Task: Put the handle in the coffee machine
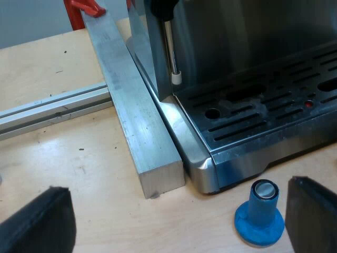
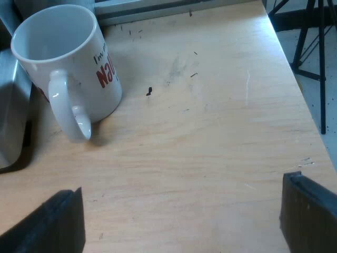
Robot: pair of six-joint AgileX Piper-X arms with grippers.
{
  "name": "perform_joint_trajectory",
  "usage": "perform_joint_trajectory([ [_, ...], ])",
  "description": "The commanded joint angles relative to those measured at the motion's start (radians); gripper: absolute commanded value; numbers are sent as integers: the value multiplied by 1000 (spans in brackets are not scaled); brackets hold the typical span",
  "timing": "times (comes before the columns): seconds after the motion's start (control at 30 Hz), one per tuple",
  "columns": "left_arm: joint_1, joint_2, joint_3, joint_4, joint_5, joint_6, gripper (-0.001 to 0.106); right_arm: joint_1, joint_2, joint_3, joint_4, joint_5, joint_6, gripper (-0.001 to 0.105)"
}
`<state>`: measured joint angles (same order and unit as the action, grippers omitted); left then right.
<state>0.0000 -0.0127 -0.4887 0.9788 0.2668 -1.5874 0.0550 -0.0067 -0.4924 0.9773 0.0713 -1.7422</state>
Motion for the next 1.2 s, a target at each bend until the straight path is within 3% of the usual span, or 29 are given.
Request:
perform_joint_trajectory([
  [0.03, 0, -140, 2, -17, -10, -9, 82, -5, -41, -4, -7, -2, -6, 77],
  [0.73, -14, -140, 2, -16, -2, -2, 82, -5, -41, -4, -7, -2, -3, 77],
  [0.97, -24, -121, -22, -12, 90, -2, 82, -5, -41, -11, -9, -9, -10, 77],
  [1.2, -59, -69, -81, -12, 93, -2, 82, -5, -41, -67, -5, -11, -14, 77],
])
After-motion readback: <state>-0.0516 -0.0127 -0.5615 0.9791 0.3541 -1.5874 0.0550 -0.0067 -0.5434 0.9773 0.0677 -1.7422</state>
